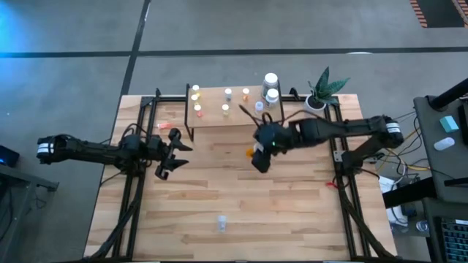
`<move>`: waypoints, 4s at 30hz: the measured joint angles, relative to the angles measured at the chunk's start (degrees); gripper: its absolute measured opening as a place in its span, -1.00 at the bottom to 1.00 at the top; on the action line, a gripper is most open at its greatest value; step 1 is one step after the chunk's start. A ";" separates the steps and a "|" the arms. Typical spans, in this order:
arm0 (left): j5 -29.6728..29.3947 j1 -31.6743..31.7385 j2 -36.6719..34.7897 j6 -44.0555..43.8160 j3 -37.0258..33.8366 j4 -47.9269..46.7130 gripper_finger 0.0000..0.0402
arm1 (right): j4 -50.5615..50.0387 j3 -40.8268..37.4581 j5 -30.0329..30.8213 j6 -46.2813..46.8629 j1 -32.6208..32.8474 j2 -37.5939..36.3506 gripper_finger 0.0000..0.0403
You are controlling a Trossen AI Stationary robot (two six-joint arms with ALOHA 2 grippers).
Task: Pick and place medicine bottles onto shelf by color
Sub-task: Put the orange pill bottle on the shelf
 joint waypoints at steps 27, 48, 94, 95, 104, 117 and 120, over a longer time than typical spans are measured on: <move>-4.55 0.00 -0.66 -4.25 -0.08 0.49 -0.01 | -21.33 38.37 -0.55 -21.51 -17.06 23.00 -0.01; -4.55 0.00 -1.02 -3.81 0.90 0.64 -0.01 | -27.09 48.80 -1.74 -24.92 -21.27 28.49 -0.01; -5.58 -0.02 1.29 -5.29 0.87 1.23 -0.01 | -27.77 48.74 -2.08 -29.62 -26.02 31.88 -0.01; -5.58 -0.02 1.30 -5.28 0.87 1.21 -0.01 | -27.76 48.74 -2.06 -29.61 -25.92 31.88 -0.01; -5.60 -0.01 1.32 -5.49 0.90 1.14 -0.01 | -27.27 48.74 -3.56 -28.87 -25.47 31.88 -0.01; -5.95 -0.02 1.58 -5.69 0.87 1.14 -0.01 | -26.43 48.55 -3.57 -28.21 -24.99 31.88 -0.01; -6.03 -0.02 1.60 -5.69 0.85 1.14 -0.01 | -26.00 48.39 -3.57 -28.21 -24.99 31.88 -0.01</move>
